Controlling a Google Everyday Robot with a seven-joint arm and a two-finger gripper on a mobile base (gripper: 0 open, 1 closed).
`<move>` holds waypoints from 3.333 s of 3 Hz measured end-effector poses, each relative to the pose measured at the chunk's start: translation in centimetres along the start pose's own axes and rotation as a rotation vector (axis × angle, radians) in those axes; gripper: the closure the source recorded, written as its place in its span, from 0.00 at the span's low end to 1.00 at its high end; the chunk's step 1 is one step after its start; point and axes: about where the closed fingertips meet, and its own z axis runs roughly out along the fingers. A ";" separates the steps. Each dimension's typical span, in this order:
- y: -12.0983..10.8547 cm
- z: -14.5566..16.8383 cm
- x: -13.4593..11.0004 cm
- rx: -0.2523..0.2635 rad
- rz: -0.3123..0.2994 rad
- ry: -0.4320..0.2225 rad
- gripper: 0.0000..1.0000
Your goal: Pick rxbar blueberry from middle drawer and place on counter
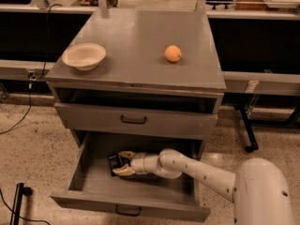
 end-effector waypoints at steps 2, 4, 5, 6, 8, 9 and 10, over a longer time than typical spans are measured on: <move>3.7 -3.4 -7.9 -0.077 -0.219 -0.244 1.00; 9.6 -10.4 -13.5 -0.115 -0.262 -0.362 1.00; 11.4 -14.7 -14.8 -0.082 -0.257 -0.321 1.00; 12.5 -20.5 -18.1 -0.051 -0.259 -0.215 1.00; 8.4 -27.6 -25.9 -0.067 -0.252 -0.113 1.00; 4.9 -29.2 -29.9 -0.037 -0.270 -0.046 1.00; 4.9 -29.2 -29.9 -0.037 -0.270 -0.046 1.00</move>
Offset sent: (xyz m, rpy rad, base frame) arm -0.0836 0.0048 0.1475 0.3051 -0.3947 0.2893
